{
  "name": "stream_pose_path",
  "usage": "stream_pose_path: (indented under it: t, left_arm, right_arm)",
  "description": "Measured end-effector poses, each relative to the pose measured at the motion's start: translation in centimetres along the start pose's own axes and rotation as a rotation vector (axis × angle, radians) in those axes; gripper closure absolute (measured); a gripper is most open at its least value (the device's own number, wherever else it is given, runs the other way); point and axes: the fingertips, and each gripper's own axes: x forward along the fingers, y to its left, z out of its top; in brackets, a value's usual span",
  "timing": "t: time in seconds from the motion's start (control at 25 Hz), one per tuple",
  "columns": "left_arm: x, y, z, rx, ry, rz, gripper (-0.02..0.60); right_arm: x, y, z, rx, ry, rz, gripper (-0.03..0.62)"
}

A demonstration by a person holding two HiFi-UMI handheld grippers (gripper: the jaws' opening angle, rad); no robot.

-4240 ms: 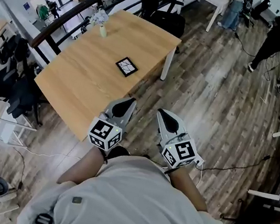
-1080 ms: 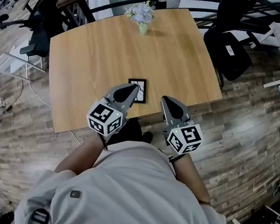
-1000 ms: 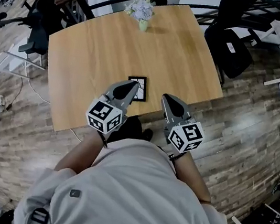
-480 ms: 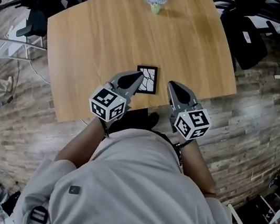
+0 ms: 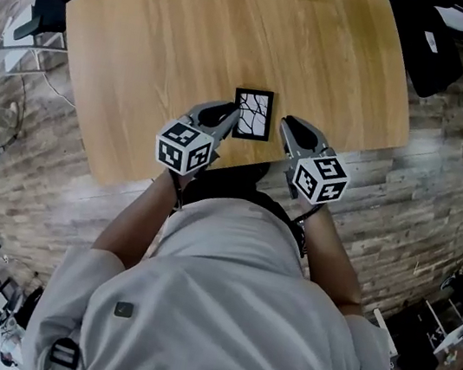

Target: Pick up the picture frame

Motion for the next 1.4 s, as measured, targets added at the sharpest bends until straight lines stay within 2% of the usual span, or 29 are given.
stream_pose_path:
  t: [0.28, 0.88, 1.16, 1.32, 1.4]
  left_arm:
    - [3.2, 3.7, -4.1, -0.081, 0.120, 0.005, 0.491]
    - [7.1, 8.1, -11.7, -0.202, 0.294, 0.062, 0.458]
    - [8.1, 7.8, -13.3, -0.223, 0.328, 0.056, 0.455]
    - [8.4, 8.0, -13.4, -0.172, 0.335, 0.085, 0.453]
    - [8.7, 8.1, -13.6, -0.180, 0.336, 0.091, 0.453]
  right_arm:
    - [3.8, -2.6, -4.5, 0.053, 0.134, -0.006, 0.512]
    - [9.2, -5.9, -11.1, 0.118, 0.292, -0.022, 0.485]
    - [10.0, -6.2, -12.8, 0.132, 0.337, -0.031, 0.474]
    - [10.4, -6.2, -13.1, 0.137, 0.343, -0.029, 0.468]
    - [10.6, -6.1, -13.3, 0.136, 0.351, -0.027, 0.465]
